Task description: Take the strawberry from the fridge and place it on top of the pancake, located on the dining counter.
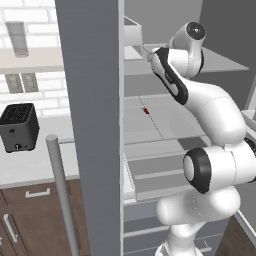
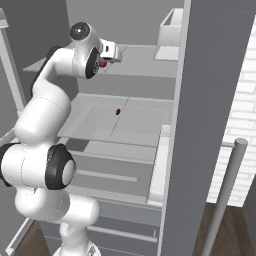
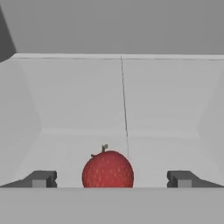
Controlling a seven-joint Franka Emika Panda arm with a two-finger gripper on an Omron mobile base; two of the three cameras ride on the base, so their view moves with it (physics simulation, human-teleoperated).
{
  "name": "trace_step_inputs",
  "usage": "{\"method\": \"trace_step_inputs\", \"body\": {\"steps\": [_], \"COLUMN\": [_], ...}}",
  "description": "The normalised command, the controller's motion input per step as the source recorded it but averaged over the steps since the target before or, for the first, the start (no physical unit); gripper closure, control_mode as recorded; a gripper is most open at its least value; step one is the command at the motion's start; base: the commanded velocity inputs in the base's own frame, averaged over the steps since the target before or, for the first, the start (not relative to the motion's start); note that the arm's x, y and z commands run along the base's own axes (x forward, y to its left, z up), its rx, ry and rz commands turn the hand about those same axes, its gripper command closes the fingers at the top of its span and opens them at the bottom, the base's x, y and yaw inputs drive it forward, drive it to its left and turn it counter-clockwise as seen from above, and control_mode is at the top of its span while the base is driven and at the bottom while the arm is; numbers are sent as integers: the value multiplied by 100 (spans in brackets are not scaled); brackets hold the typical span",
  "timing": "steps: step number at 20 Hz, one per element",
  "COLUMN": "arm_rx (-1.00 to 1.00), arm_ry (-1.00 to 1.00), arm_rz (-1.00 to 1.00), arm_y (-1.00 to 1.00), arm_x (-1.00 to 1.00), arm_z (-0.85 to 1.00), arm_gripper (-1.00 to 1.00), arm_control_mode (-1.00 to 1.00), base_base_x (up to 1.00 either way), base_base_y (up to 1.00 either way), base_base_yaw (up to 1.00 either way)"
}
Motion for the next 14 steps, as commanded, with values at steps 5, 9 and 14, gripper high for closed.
{"method": "trace_step_inputs", "body": {"steps": [5, 9, 14], "arm_rx": [0, 0, 0], "arm_ry": [0, 0, 0], "arm_rz": [0, 0, 0], "arm_y": [0, 0, 2], "arm_x": [9, 15, 25], "arm_z": [-18, -26, -9], "arm_gripper": [-100, -100, 100], "arm_control_mode": [-100, -100, -100], "base_base_x": [0, 0, 0], "base_base_y": [0, 0, 0], "base_base_yaw": [0, 0, 0]}}
